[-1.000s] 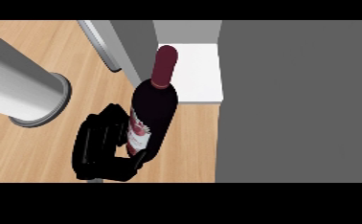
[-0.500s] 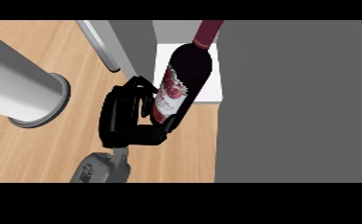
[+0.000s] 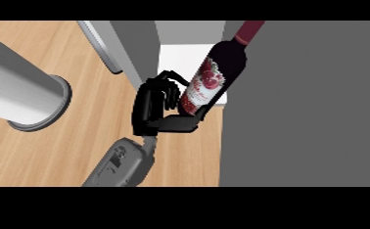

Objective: Pick up the wine, place it into the cabinet and close the cabinet

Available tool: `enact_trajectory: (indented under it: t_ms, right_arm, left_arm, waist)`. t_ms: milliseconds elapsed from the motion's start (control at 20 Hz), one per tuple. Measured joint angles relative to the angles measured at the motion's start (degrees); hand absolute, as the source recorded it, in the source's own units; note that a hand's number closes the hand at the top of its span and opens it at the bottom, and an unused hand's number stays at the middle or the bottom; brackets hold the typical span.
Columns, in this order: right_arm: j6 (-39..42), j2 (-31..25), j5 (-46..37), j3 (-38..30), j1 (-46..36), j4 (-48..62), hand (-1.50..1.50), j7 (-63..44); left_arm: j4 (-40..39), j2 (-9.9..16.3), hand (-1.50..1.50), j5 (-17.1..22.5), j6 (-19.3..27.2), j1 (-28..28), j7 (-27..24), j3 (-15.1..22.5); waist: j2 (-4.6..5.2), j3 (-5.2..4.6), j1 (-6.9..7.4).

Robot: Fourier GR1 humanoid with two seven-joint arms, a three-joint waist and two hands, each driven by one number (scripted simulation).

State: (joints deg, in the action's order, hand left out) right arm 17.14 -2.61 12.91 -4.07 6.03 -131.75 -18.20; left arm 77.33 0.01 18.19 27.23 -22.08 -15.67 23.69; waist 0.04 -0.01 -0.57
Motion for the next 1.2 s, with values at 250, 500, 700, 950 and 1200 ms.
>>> enact_trajectory:
  t_ms: [250,500,700,950,1200]
  right_arm:
    - [-0.38,0.27,-0.73,1.19,-0.49,0.32,-1.5,-0.16]
    - [0.58,-1.52,2.23,-1.88,-1.09,0.33,-1.5,-0.75]
    - [1.4,-1.75,3.23,-3.06,-0.33,0.78,-1.5,0.0]
    - [0.89,-0.98,1.76,-1.87,-0.73,1.13,-1.5,-0.1]
    - [0.64,-0.52,1.3,-1.28,-1.16,1.59,-1.5,0.07]
  left_arm:
    - [-6.37,0.0,1.5,4.25,2.51,-3.49,-2.94,1.02]
    - [-14.13,0.0,1.5,8.84,2.38,-5.36,-8.34,1.81]
    - [-18.08,0.0,1.5,11.53,2.34,-6.4,-10.77,2.48]
    - [-23.36,-0.01,1.5,15.03,1.17,-6.63,-14.86,2.88]
    - [-28.02,0.0,1.5,19.05,-2.43,-7.42,-18.68,1.43]
  waist:
    - [0.03,0.0,-0.02]
    - [0.04,-0.01,-0.12]
    - [0.04,-0.01,-0.12]
    - [0.06,0.0,-0.09]
    - [0.07,-0.01,-0.1]
